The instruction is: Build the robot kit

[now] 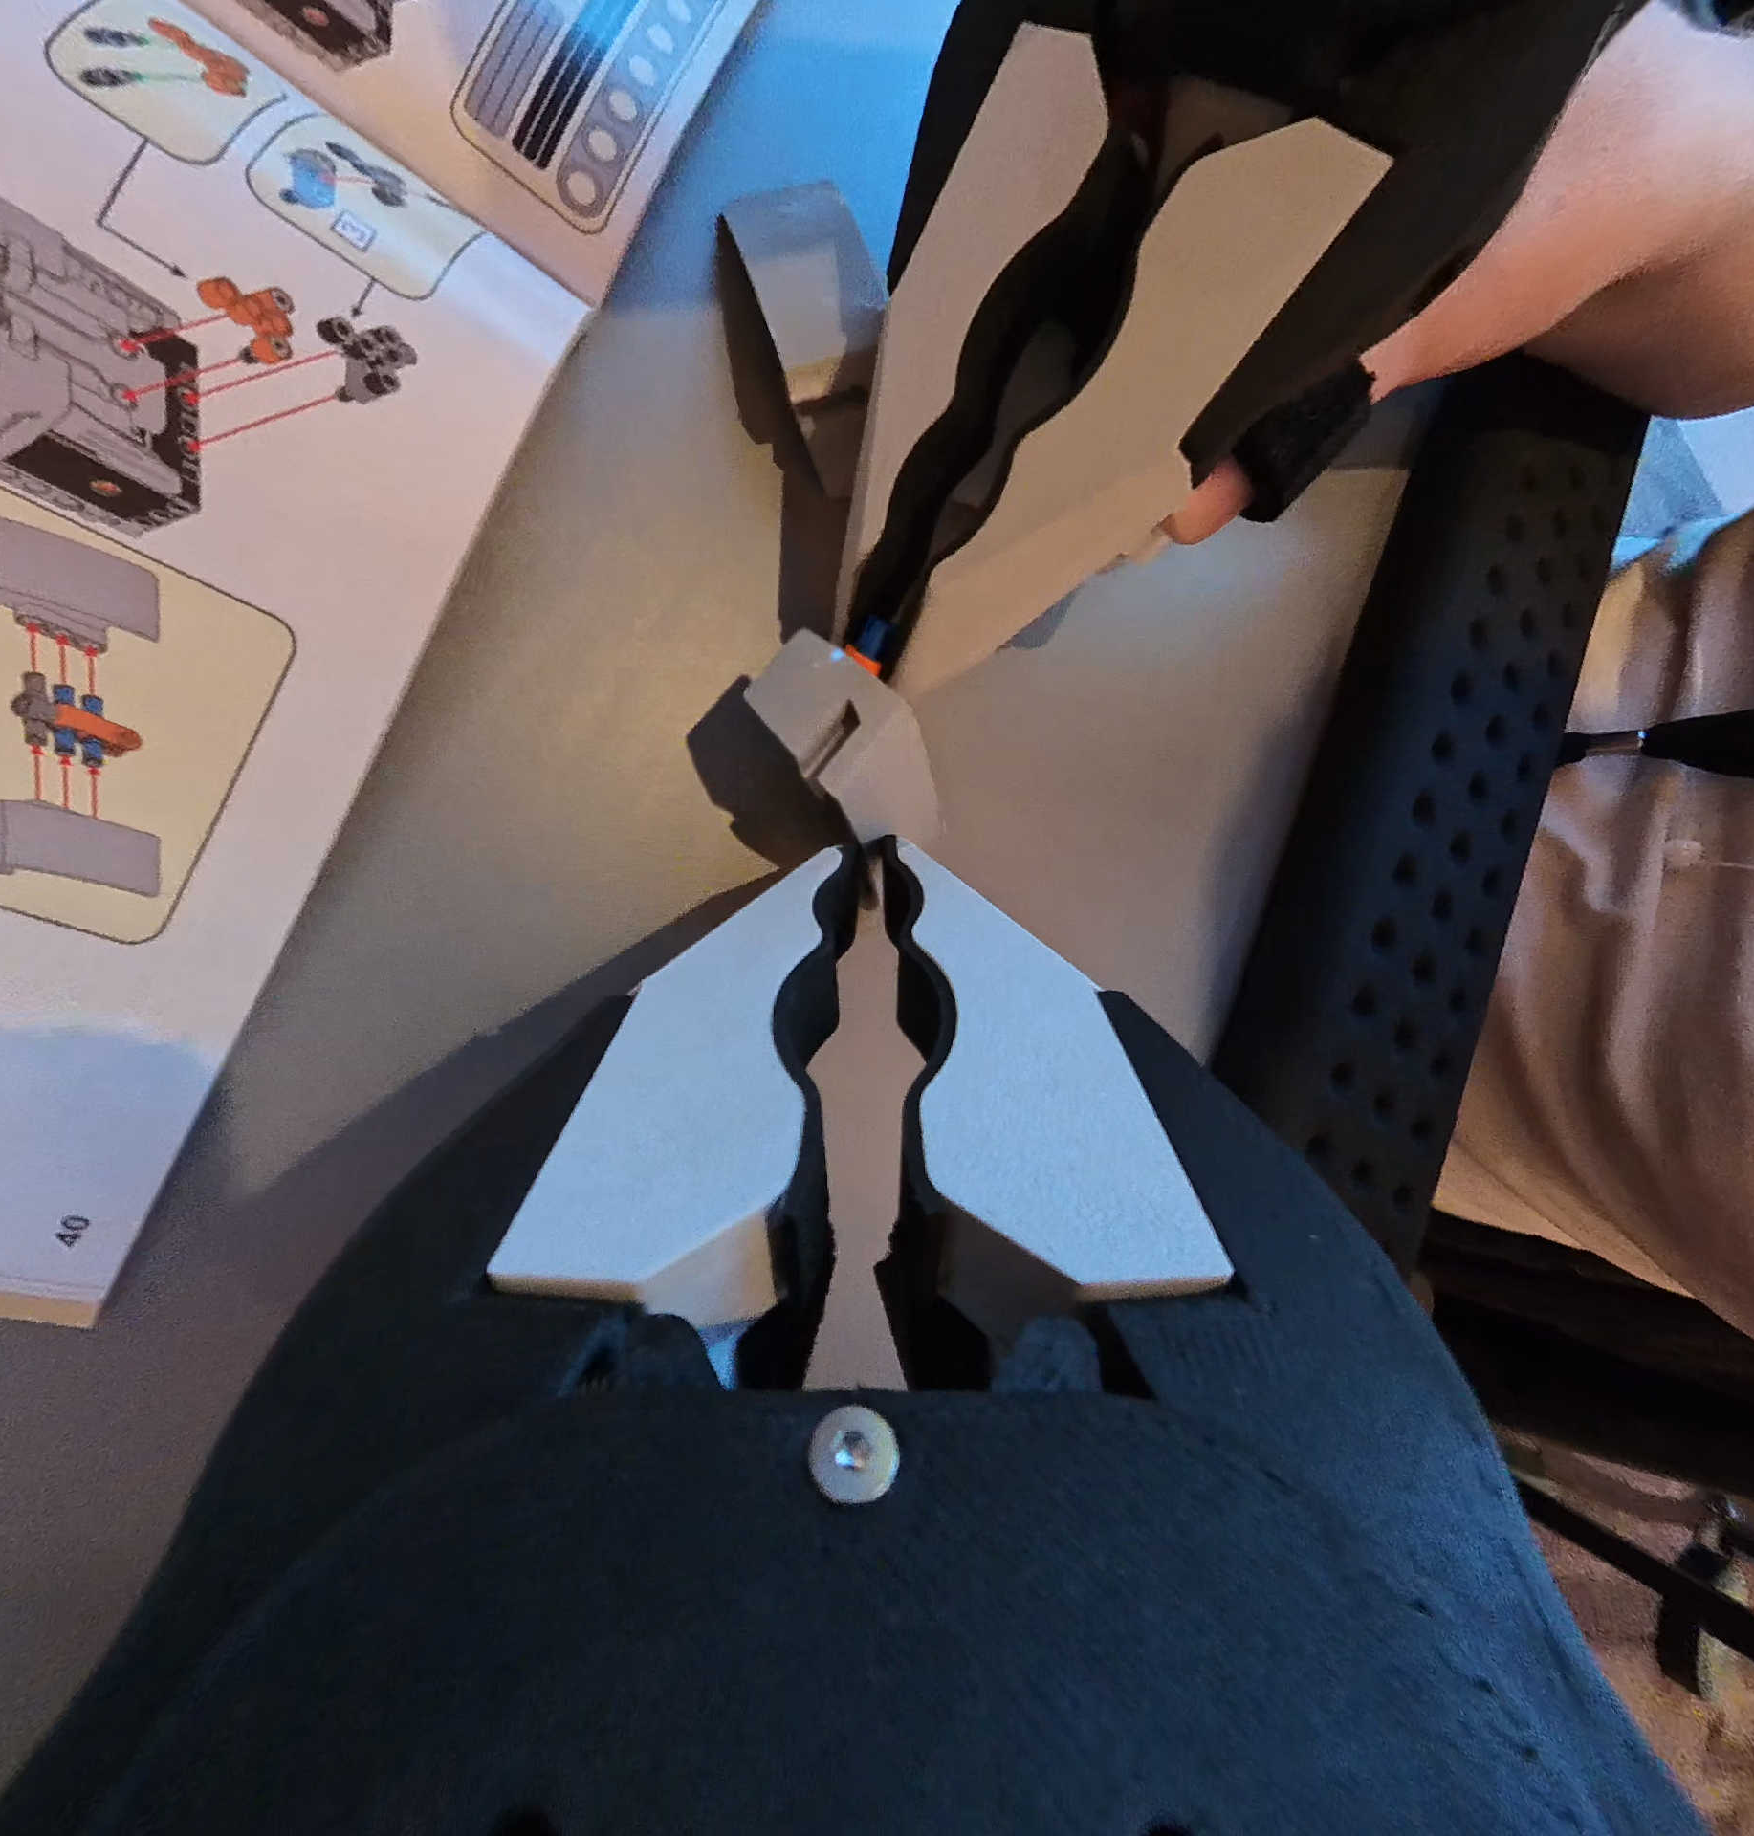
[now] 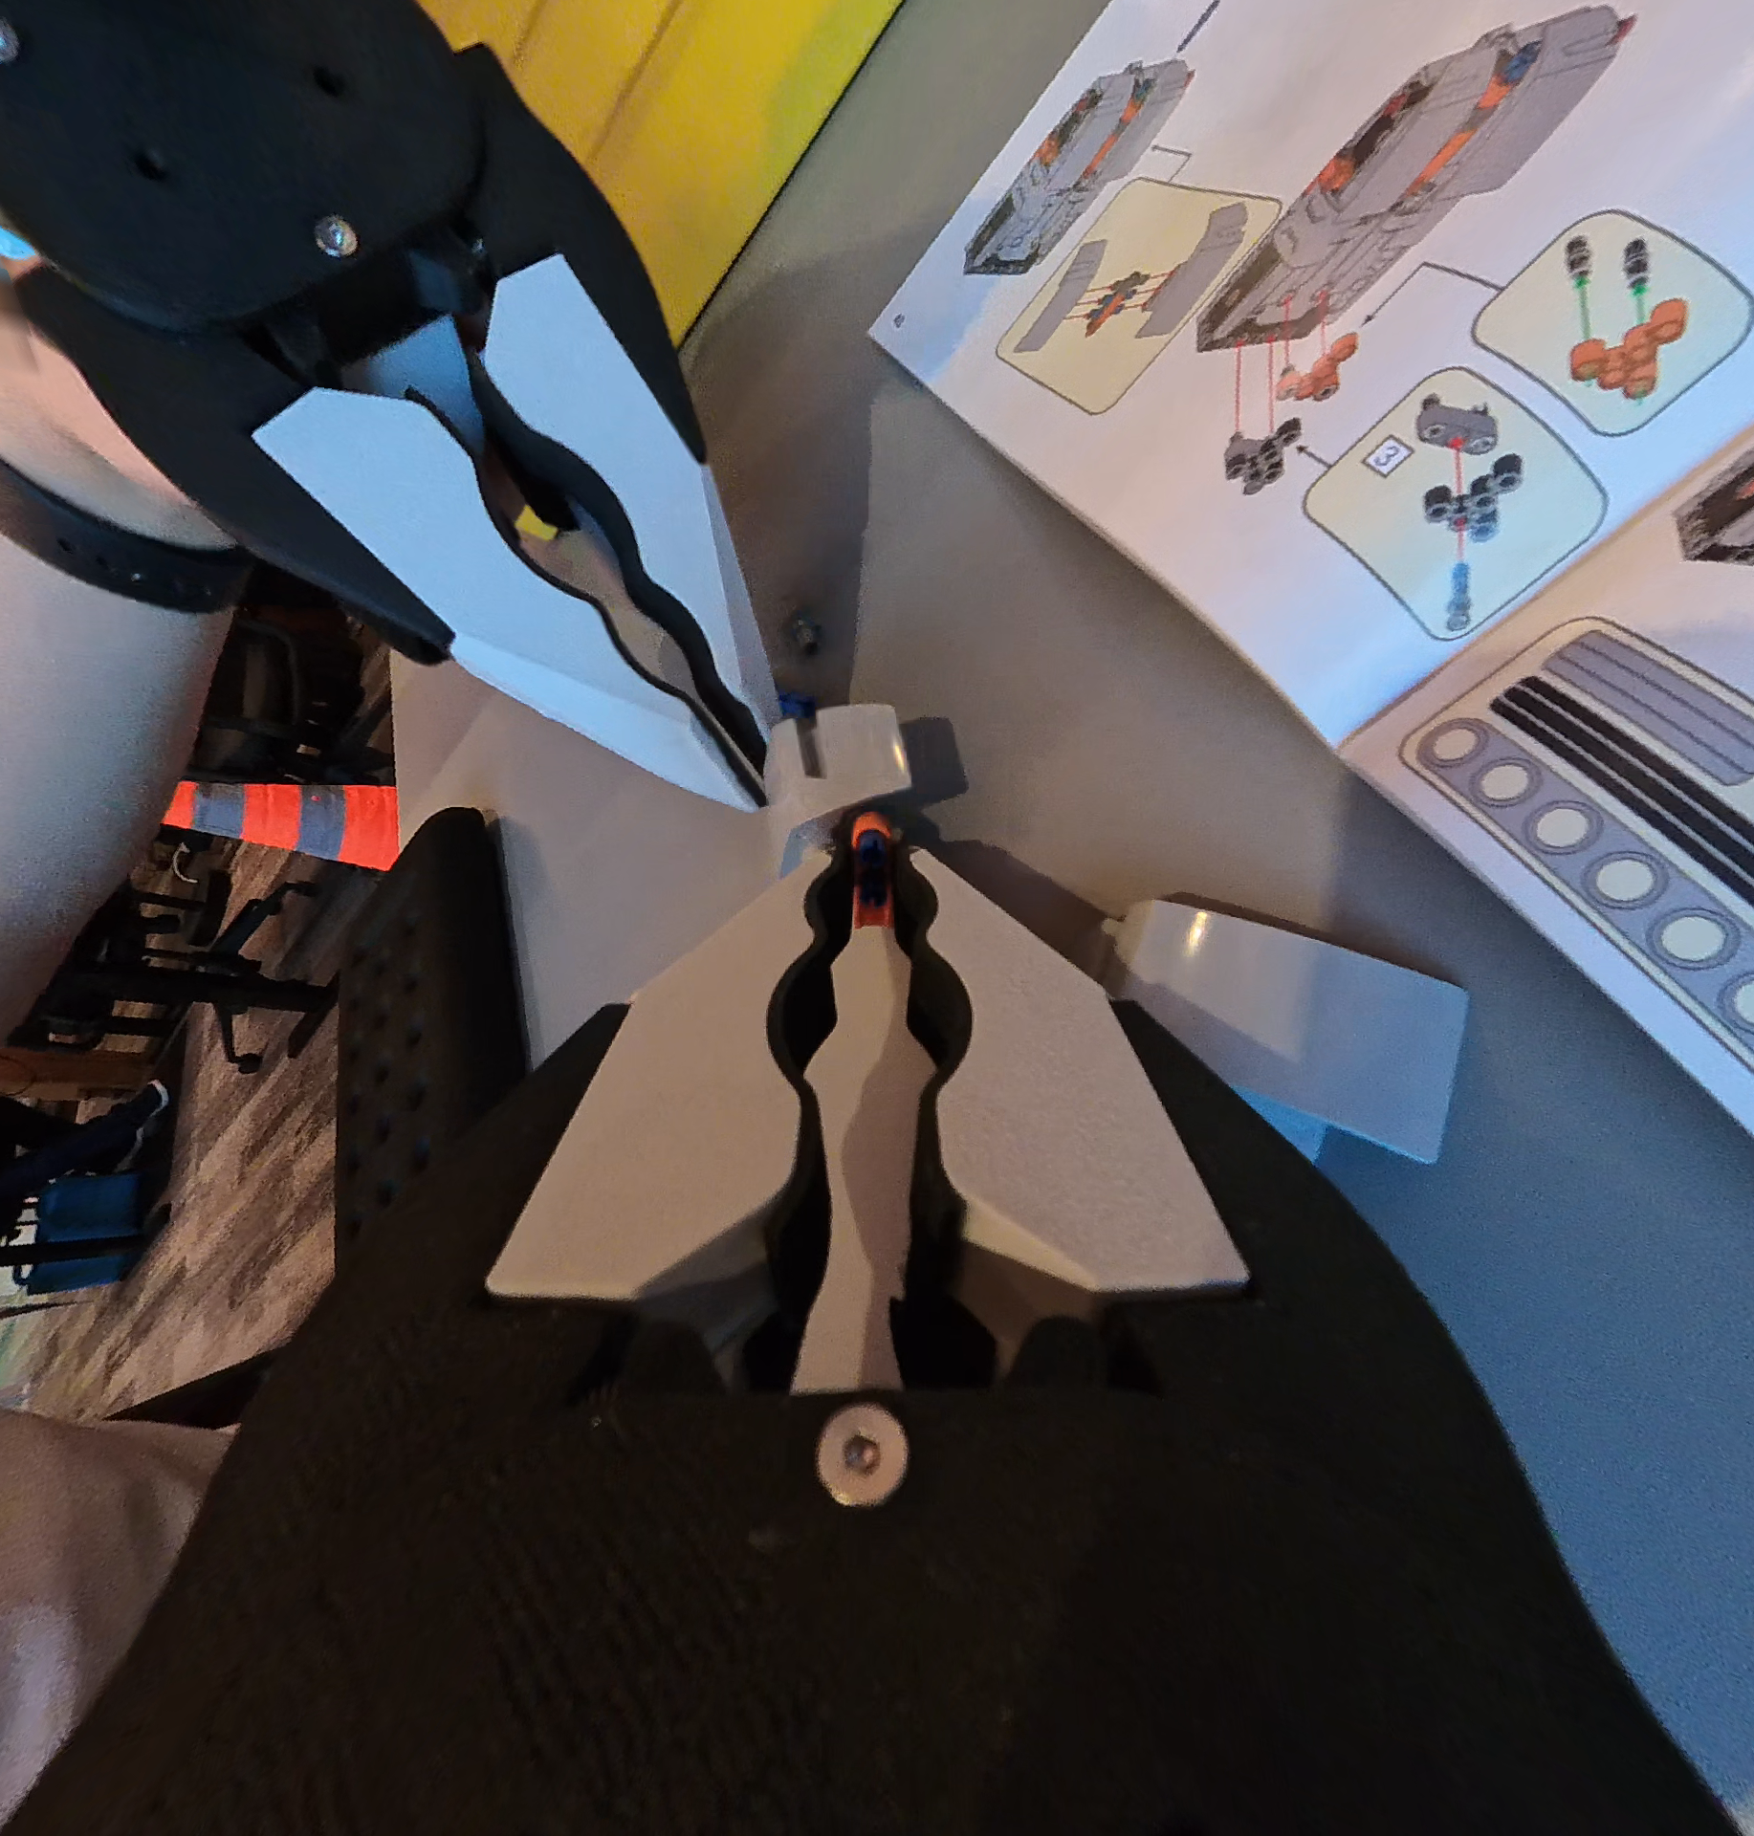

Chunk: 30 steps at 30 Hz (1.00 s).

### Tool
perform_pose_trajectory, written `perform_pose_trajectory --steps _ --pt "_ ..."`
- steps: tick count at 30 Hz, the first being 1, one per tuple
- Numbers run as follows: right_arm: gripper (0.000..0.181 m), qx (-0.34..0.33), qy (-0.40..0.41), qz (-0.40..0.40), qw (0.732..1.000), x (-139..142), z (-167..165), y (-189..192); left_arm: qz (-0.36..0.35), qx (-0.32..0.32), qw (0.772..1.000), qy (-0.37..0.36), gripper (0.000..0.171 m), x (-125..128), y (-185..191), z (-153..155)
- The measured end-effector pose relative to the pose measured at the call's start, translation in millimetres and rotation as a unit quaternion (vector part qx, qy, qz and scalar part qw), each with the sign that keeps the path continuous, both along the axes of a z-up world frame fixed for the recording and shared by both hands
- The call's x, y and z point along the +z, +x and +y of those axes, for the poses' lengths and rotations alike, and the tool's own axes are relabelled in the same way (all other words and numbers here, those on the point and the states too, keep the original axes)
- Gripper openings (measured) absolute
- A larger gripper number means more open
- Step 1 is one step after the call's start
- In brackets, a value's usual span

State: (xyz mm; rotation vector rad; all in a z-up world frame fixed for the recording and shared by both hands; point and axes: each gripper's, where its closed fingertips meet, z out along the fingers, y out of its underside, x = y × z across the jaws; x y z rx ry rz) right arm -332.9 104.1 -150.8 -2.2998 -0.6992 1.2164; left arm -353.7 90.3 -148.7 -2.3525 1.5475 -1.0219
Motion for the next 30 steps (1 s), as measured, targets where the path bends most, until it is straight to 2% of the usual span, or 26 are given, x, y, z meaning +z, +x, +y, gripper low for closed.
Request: perform_pose_trajectory --steps 6,14,27,30 --pt "0.006 -0.006 0.015 -0.001 1.000 0.3 2.4 2.4 -0.024 0.037 0.998 0.033 0.001 3.9 7.4 -5.9" --pt "0.006 -0.012 0.043 -0.003 0.999 0.6 5.6 5.3 -0.051 0.084 0.985 0.143 0.000 10.4 18.6 -13.3" --pt "0.006 -0.015 0.067 -0.024 0.997 -1.0 4.8 6.4 -0.066 0.148 0.976 0.144 0.004 1.2 22.7 -15.4" --pt "0.006 -0.018 0.072 -0.027 0.997 -1.1 6.1 7.0 -0.087 0.155 0.974 0.140 0.003 4.4 27.9 -17.4"
